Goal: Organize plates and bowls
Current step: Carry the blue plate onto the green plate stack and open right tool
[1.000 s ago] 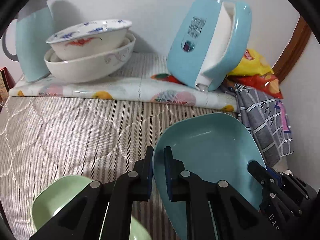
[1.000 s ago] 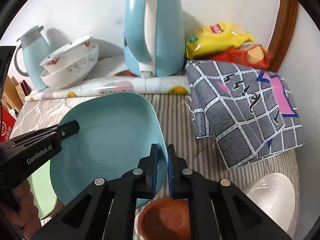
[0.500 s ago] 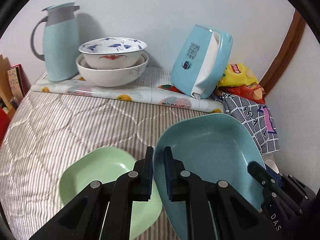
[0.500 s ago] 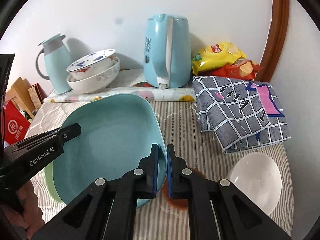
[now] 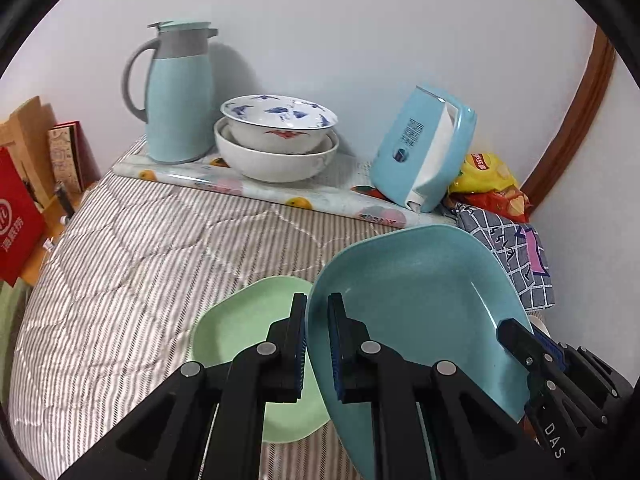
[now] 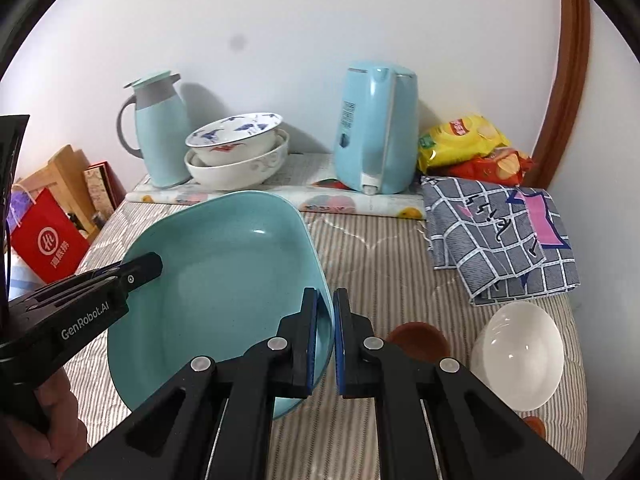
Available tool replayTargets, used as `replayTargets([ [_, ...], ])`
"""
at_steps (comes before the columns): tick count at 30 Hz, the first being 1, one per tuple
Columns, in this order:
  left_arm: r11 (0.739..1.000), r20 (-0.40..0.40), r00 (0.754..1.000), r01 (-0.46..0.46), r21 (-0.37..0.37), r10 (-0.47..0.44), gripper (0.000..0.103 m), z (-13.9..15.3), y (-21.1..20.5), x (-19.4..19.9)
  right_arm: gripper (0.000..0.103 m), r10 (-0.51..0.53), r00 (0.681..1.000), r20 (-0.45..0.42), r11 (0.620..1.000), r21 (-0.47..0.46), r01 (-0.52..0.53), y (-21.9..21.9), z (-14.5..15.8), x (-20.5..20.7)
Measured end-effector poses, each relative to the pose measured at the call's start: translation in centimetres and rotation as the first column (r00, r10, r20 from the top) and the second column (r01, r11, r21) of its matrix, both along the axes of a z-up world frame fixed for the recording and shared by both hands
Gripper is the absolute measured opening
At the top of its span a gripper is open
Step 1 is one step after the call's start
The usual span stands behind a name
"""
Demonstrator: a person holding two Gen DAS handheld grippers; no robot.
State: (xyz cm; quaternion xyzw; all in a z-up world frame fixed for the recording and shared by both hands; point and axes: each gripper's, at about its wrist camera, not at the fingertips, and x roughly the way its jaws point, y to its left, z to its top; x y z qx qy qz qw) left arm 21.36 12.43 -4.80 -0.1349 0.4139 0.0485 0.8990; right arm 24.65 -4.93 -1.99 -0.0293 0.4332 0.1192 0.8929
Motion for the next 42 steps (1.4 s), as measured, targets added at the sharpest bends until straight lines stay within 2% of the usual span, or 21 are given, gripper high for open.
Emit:
replayTargets([
  [13, 0.999, -0.015, 0.999, -0.037, -0.013, 0.037, 0.011, -0.9, 2.6, -1.7, 0.008, 0.019, 1.0, -0.009, 1.0, 0.009, -0.019, 2.4, -0.6, -1.5],
  [30, 0.992, -0.106, 0.989, -0.113, -0.052, 0.107, 0.011, -5.4, 6.5, -0.6, 0.008, 0.104, 0.991, -0.08, 0.994, -0.017, -0.106, 6.4, -4.9, 0.6],
  [42, 0.99, -0.16, 0.981, -0.126, -0.064, 0.114, 0.011, -8.2, 7.5, 0.4, 0.008, 0.138, 0.983, -0.124, 0.989, -0.026, -0.143, 7.7, -7.8, 2.4],
])
